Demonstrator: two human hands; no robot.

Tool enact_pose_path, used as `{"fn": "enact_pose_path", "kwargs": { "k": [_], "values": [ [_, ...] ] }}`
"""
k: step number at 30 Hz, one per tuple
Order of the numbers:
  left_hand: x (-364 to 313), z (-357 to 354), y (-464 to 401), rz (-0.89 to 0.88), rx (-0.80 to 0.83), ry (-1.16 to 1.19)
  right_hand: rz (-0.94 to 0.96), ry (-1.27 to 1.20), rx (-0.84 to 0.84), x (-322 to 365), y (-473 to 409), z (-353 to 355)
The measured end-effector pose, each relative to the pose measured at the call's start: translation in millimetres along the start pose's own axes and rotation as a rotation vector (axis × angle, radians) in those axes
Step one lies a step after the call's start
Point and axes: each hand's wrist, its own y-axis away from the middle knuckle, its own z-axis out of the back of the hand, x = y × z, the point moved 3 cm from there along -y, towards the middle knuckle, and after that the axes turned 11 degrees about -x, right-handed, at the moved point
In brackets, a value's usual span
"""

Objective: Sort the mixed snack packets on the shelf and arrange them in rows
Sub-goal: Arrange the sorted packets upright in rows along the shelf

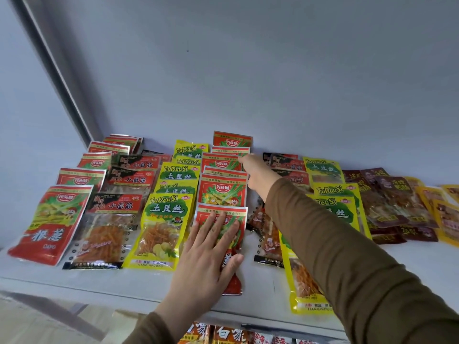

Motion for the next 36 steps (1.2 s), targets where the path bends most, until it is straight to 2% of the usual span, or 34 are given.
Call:
{"fn": "enact_pose_path", "kwargs": {
  "k": [5,10,15,21,24,28,31,34,36],
  "values": [
    [0,0,0,-0.004,-0.007,0.026,0.0,0.025,0.02,-3,0,0],
    [-2,7,0,-0.002,-0.044,0.04,0.165,0.111,0.012,7,5,14],
    [-4,21,2,-0.022,-0.111,0.109,0.351,0.163,-0.073,22,24,77],
    [-21,31,-15,-0.037,-0.082,0.128,0.376,0.201,-0.26,19,51,165],
    [-41,24,-28,-0.094,-0.021,0.094,0.438,0.371,-0.244,8,72,185],
    [-74,7,-37,-0.184,0.073,-0.012,0.488,0.758,-0.204,-16,92,202],
    [-92,-16,-30,-0.241,0.167,-0.078,0.493,0.997,-0.274,-37,96,216],
    [-113,-41,-25,-0.2,0.211,-0.088,0.588,1.072,-0.386,-55,99,237],
    [-129,-51,-29,-0.163,0.193,-0.097,0.607,0.975,-0.405,-67,99,253]
  ]
}}
